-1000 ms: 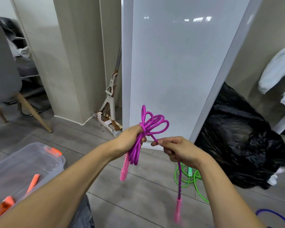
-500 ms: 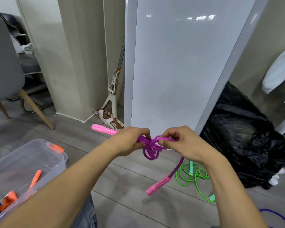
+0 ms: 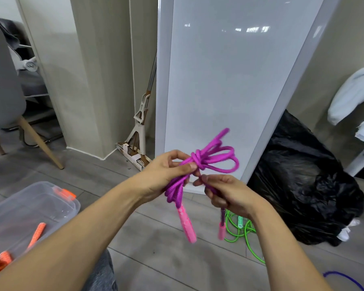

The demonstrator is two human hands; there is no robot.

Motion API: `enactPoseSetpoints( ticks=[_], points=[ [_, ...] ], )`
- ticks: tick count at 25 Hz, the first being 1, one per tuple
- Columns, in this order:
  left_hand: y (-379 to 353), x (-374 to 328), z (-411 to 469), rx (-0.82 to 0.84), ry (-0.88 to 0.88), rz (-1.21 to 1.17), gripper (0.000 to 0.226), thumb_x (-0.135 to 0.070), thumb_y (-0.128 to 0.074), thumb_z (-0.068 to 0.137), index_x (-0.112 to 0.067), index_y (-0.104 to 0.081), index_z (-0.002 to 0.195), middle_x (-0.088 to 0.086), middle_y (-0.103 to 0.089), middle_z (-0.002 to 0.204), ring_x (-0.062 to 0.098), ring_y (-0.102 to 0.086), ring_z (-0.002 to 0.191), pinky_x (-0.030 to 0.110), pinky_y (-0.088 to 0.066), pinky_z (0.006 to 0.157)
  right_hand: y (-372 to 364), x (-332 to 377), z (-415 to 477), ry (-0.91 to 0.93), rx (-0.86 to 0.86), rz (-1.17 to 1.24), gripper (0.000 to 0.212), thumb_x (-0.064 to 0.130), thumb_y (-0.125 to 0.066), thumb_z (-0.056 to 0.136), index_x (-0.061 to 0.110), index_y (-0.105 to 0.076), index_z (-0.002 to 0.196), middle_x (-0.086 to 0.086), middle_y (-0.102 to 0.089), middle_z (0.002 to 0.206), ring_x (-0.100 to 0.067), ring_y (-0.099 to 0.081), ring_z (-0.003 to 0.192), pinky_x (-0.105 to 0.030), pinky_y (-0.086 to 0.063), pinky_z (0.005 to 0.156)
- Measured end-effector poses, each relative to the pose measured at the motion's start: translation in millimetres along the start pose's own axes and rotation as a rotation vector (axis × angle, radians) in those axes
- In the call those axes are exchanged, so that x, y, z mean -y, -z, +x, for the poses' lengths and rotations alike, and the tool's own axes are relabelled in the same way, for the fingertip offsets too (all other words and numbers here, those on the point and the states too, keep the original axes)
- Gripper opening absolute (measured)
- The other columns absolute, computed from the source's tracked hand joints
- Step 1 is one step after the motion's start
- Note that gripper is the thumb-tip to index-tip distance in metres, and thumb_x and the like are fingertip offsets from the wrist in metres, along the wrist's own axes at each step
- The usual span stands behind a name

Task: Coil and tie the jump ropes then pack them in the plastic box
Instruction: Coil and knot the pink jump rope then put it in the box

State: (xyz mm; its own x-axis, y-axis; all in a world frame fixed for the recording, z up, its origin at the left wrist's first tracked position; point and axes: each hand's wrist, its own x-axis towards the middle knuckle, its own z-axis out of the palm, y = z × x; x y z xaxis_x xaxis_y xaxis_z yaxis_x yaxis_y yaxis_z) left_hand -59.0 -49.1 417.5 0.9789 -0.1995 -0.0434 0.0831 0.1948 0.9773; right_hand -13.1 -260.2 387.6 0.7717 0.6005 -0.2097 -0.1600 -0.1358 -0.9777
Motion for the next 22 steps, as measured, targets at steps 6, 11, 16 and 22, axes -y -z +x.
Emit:
enactPoseSetpoints(
  ticks=[6, 11, 16, 22],
  points=[
    [19, 27, 11, -0.261, -0.130, 0.974, 0.029, -0.028, -0.073, 0.089, -0.026, -0.046, 0.099, -0.003, -0.067, 0.080, 0.013, -0.064, 0.071, 0.026, -0.049, 0.061, -11, 6, -3, -0.085, 0.092, -0.348, 0.021, 0.015, -0.055, 0.102, 0.009, -0.073, 0.112, -0.006, -0.056, 0.062, -0.014, -0.045, 0.045, -0.022, -0.037, 0.049],
    [14, 14, 13, -0.043, -0.145, 1.263, 0.031, -0.029, -0.075, 0.085, -0.035, -0.045, 0.091, -0.013, -0.055, 0.069, 0.015, -0.056, 0.071, 0.032, -0.046, 0.068, -7, 33, -18, 0.099, -0.140, -0.388, 0.010, 0.014, -0.070, 0.092, 0.005, -0.075, 0.089, -0.006, -0.054, 0.054, -0.014, -0.046, 0.042, -0.022, -0.039, 0.045],
    [2, 5, -12, 0.495, 0.185, 0.624, 0.026, -0.009, -0.077, 0.084, -0.009, -0.057, 0.101, 0.012, -0.073, 0.085, 0.017, -0.065, 0.068, 0.031, -0.053, 0.069, 5, 44, -30, 0.216, -0.269, -0.216, 0.017, 0.027, -0.078, 0.076, 0.011, -0.079, 0.083, -0.013, -0.039, 0.053, -0.015, -0.030, 0.038, -0.021, -0.022, 0.040],
    [5, 7, 0, 0.060, 0.011, -0.429, 0.047, -0.012, -0.072, 0.083, -0.001, -0.051, 0.123, 0.015, -0.067, 0.082, 0.019, -0.062, 0.061, 0.031, -0.057, 0.061, -10, 14, -10, -0.029, -0.147, -0.155, 0.031, 0.042, -0.070, 0.089, 0.013, -0.079, 0.086, -0.005, -0.043, 0.054, -0.016, -0.034, 0.039, -0.022, -0.022, 0.043]
  ],
)
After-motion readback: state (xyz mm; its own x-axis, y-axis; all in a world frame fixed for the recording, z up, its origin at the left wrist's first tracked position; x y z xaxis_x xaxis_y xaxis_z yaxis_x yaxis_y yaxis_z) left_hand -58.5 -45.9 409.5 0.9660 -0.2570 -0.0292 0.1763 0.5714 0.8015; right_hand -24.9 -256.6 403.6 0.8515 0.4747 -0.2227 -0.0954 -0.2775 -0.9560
